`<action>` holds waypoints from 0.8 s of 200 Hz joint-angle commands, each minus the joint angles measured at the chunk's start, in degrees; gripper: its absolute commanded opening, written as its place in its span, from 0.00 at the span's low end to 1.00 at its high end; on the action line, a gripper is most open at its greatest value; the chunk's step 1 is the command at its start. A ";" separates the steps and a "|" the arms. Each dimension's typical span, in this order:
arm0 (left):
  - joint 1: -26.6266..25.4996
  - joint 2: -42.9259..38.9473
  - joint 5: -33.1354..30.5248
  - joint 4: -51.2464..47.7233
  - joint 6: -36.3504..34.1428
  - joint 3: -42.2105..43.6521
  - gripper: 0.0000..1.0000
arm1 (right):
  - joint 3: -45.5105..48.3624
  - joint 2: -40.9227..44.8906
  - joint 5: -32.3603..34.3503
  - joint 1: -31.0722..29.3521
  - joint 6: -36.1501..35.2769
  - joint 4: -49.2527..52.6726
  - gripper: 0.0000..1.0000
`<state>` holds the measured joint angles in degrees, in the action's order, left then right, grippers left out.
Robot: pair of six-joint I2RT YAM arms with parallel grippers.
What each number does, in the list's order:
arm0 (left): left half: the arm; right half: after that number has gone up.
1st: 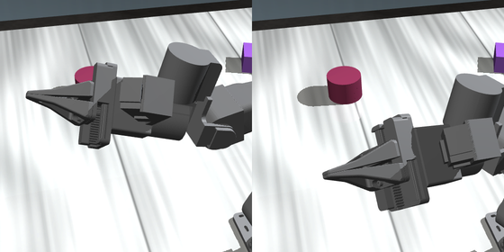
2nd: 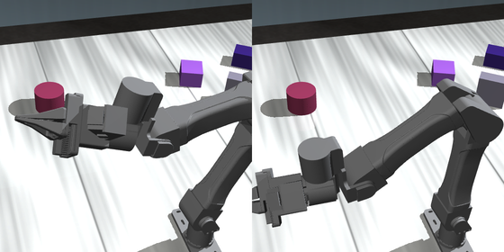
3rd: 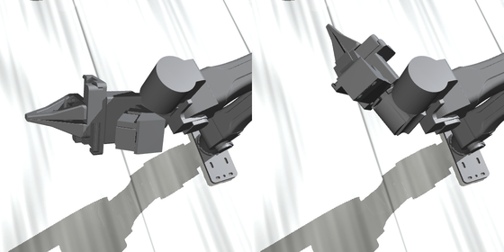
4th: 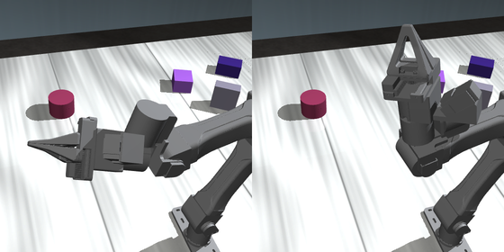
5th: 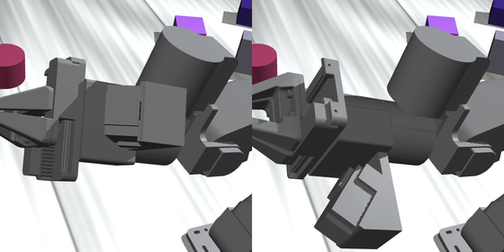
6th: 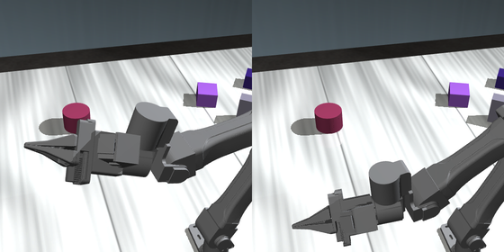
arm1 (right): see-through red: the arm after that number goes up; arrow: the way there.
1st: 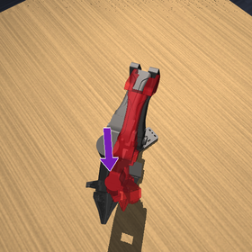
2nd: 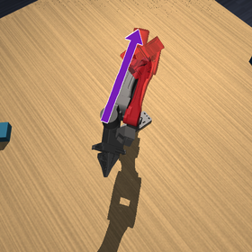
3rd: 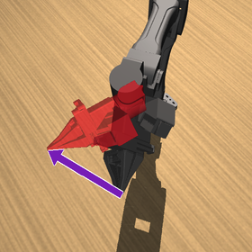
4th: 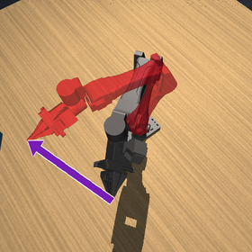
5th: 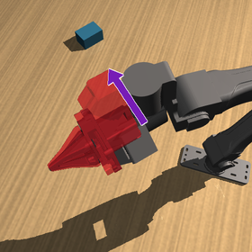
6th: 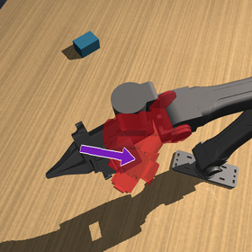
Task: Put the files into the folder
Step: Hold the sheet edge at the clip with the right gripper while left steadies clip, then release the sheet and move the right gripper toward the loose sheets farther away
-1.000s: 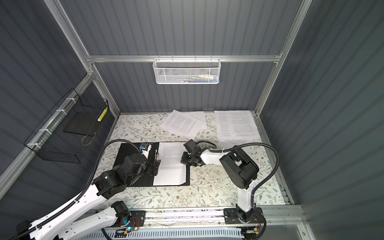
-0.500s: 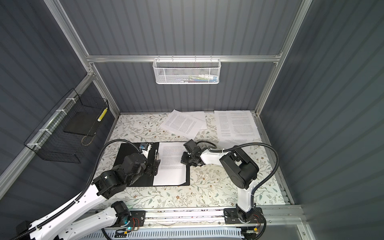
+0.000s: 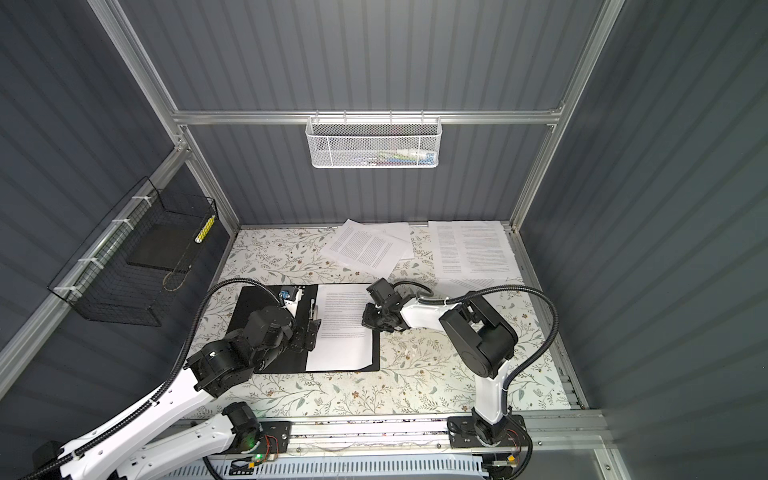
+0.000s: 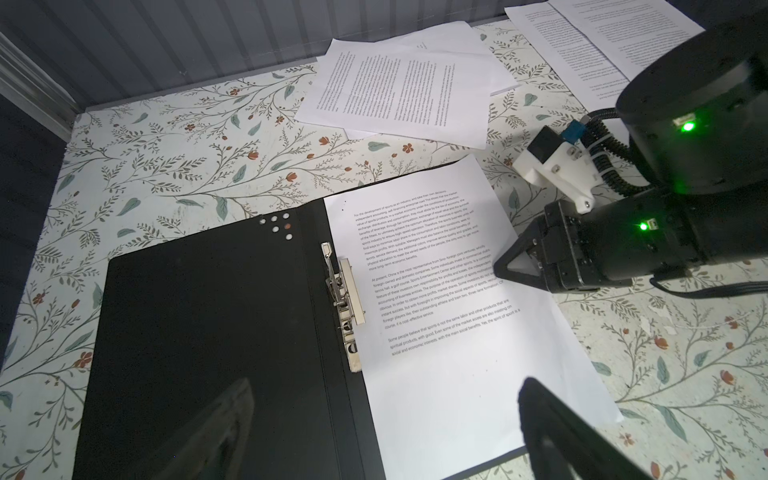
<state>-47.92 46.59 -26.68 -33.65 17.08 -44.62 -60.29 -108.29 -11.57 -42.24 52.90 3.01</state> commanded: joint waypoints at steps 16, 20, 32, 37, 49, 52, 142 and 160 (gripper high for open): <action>0.38 0.06 0.92 -0.23 -0.74 -1.66 1.00 | -1.74 -1.13 0.15 0.23 -0.70 1.30 0.11; 0.39 0.07 0.92 -0.21 -0.79 -1.70 1.00 | -1.76 -1.11 0.13 0.14 -0.81 1.34 0.11; 0.41 0.10 1.01 -0.19 -0.74 -1.64 1.00 | -1.90 -1.16 0.08 0.22 -0.70 1.39 0.11; 0.41 0.16 0.96 -0.20 -0.81 -1.64 1.00 | -1.93 -1.22 0.06 0.23 -0.74 1.38 0.12; 0.48 0.08 0.99 -0.19 -0.82 -1.66 1.00 | -1.84 -1.21 0.06 0.16 -0.72 1.39 0.12; 0.51 0.14 0.97 -0.19 -0.82 -1.69 1.00 | -1.80 -1.22 0.06 0.21 -0.73 1.37 0.12; 0.68 0.03 1.35 -0.19 -0.81 -1.69 1.00 | -0.50 1.08 1.20 0.14 -1.21 1.34 0.45; 0.73 -0.07 1.42 -0.19 -0.81 -1.69 1.00 | 0.06 2.19 1.60 0.14 -1.41 1.55 0.55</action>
<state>-47.53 46.63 -25.82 -33.63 17.06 -44.62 -60.99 -107.70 -11.46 -42.26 52.18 2.50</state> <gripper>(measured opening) 0.998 0.501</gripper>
